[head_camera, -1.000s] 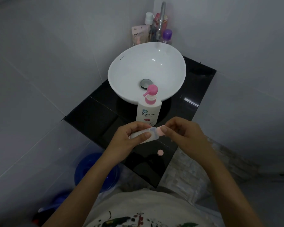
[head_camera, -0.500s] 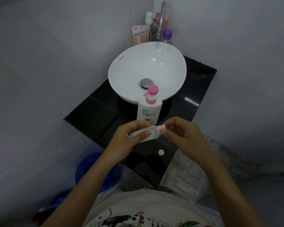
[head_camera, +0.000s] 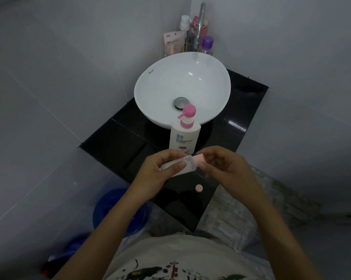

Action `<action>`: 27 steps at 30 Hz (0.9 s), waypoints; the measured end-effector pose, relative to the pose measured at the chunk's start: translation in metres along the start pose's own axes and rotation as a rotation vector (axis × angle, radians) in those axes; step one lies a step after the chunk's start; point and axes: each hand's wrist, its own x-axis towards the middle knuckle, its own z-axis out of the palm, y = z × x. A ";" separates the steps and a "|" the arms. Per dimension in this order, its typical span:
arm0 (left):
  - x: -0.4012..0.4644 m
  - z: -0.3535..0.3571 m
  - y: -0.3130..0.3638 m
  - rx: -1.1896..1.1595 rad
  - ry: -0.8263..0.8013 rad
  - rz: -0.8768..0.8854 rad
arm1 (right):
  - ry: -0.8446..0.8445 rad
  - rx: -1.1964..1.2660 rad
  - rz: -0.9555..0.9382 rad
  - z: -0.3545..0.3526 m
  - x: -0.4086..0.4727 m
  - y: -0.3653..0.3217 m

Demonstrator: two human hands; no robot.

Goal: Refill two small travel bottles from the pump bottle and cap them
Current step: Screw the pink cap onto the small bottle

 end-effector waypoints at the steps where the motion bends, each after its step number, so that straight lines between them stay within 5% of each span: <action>1: 0.000 0.000 0.000 0.003 -0.004 0.000 | 0.001 -0.007 0.002 0.000 0.000 0.000; 17: 0.001 0.003 -0.018 0.060 0.027 -0.024 | 0.127 0.099 0.117 0.013 0.000 0.014; 27: -0.007 -0.028 -0.046 0.063 0.277 -0.058 | 0.055 -0.385 0.050 0.033 0.024 0.065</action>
